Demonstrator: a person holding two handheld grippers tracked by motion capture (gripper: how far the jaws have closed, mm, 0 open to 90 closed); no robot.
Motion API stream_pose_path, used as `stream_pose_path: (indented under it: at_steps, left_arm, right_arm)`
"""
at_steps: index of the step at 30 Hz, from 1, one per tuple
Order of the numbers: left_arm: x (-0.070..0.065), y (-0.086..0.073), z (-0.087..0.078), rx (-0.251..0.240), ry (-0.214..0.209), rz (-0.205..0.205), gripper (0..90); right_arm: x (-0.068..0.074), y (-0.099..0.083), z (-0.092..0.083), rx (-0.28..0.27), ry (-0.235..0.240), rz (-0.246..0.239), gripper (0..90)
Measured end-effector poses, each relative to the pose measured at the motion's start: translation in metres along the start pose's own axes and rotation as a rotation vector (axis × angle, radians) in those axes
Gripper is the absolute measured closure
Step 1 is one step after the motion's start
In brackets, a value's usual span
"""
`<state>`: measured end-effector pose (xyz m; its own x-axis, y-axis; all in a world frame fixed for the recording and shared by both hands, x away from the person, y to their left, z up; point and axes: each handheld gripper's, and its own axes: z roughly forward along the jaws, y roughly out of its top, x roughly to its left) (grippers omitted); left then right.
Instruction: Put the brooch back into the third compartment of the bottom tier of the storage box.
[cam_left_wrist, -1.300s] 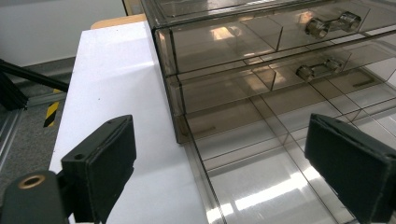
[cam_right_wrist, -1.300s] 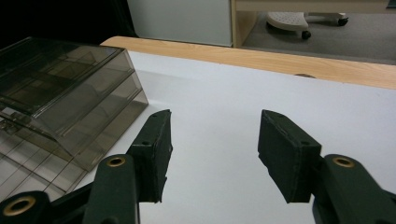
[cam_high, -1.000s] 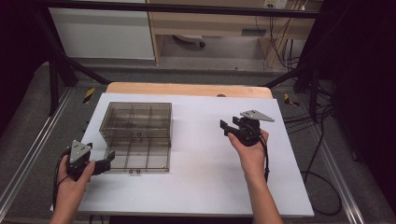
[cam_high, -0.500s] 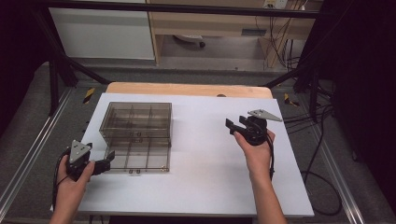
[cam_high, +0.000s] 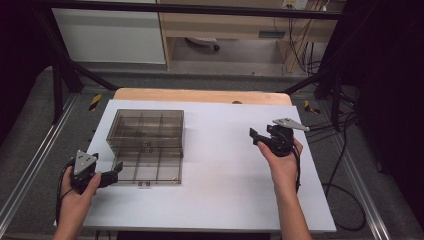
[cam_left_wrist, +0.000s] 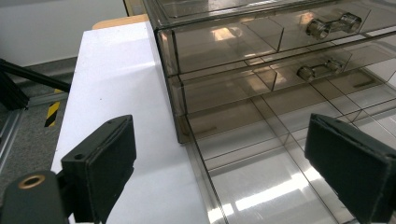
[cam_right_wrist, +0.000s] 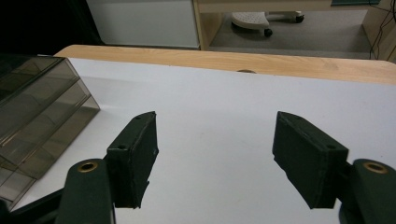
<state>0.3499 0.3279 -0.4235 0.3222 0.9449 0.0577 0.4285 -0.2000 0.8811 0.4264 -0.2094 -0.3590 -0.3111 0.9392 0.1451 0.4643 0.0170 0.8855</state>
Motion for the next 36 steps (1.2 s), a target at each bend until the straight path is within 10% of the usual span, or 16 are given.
stream_pose_path:
  at_steps: [13,36]
  left_arm:
    - [0.001,0.0,-0.001,-0.002,0.002,-0.003,9.1]
    - [-0.002,0.0,-0.007,-0.01,0.002,-0.002,8.7]
  right_arm:
    - [-0.004,-0.008,0.006,0.06,-0.011,-0.068,9.7]
    - [-0.022,-0.044,-0.009,0.092,0.03,-0.066,7.4]
